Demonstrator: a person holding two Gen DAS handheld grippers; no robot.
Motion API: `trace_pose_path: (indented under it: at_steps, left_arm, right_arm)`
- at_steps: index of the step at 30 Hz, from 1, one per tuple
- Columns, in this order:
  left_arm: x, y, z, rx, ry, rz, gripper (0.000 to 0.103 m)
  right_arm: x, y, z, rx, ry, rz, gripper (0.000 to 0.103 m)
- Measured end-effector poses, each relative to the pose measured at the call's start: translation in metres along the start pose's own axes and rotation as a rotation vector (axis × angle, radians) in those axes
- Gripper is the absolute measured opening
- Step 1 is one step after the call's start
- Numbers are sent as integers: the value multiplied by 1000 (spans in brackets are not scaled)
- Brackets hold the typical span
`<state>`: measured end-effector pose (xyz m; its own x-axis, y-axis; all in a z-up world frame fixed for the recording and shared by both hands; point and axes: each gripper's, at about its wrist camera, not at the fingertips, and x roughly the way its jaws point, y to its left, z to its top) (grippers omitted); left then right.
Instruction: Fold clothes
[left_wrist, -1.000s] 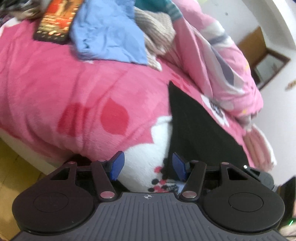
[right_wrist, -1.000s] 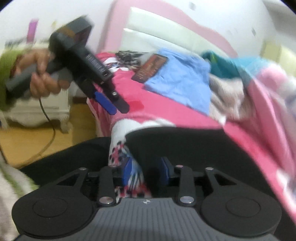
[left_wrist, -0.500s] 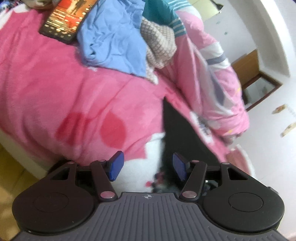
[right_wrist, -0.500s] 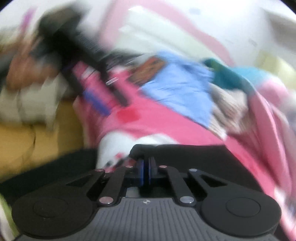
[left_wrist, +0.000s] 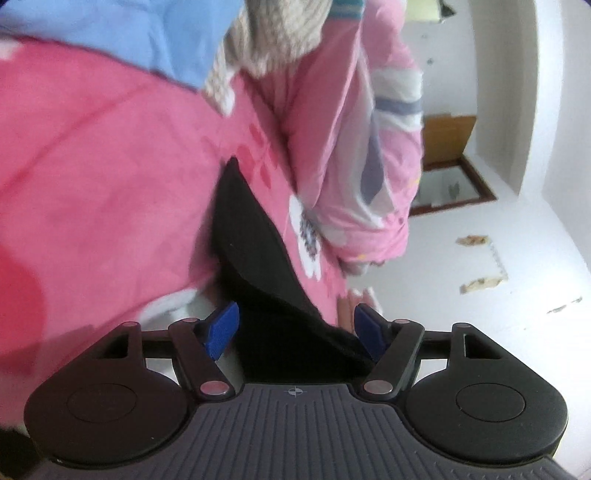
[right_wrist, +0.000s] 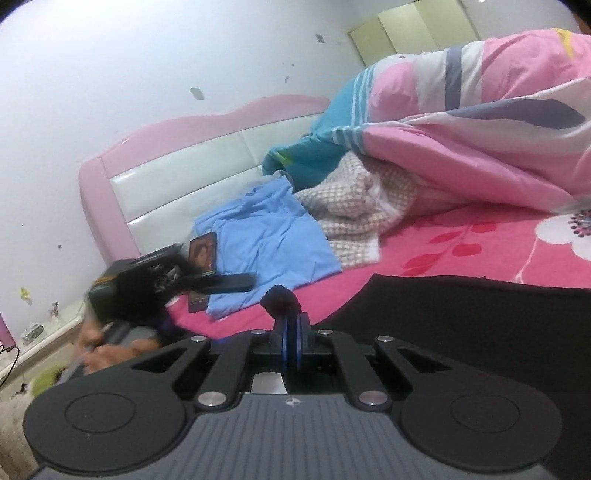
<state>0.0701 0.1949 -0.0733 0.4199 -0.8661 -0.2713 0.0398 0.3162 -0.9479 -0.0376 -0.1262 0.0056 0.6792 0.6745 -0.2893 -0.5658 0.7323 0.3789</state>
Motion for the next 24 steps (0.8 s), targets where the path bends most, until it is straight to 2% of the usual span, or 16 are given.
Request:
trace_pose_path:
  at_steps: [6, 13, 18, 19, 20, 22, 24]
  left_arm:
    - [28, 10, 20, -63, 53, 29, 69]
    - [67, 3, 49, -33, 95, 133, 67]
    - [92, -1, 62, -11, 102, 242, 44]
    - [96, -3, 63, 0, 100, 264, 37]
    - [100, -6, 63, 13, 97, 288, 24]
    - [107, -12, 62, 41, 88, 330, 5]
    - [113, -21, 59, 72, 74, 365, 4]
  right_arm:
    - [-5, 9, -1, -30, -7, 6, 3]
    - [-8, 17, 1, -56, -14, 10, 3]
    - [-11, 18, 2, -51, -28, 11, 3]
    - [-12, 17, 2, -51, -31, 10, 3]
    - [-12, 17, 1, -51, -35, 9, 3]
    - [-15, 15, 0, -46, -44, 2, 3]
    - [-20, 10, 0, -32, -59, -9, 3]
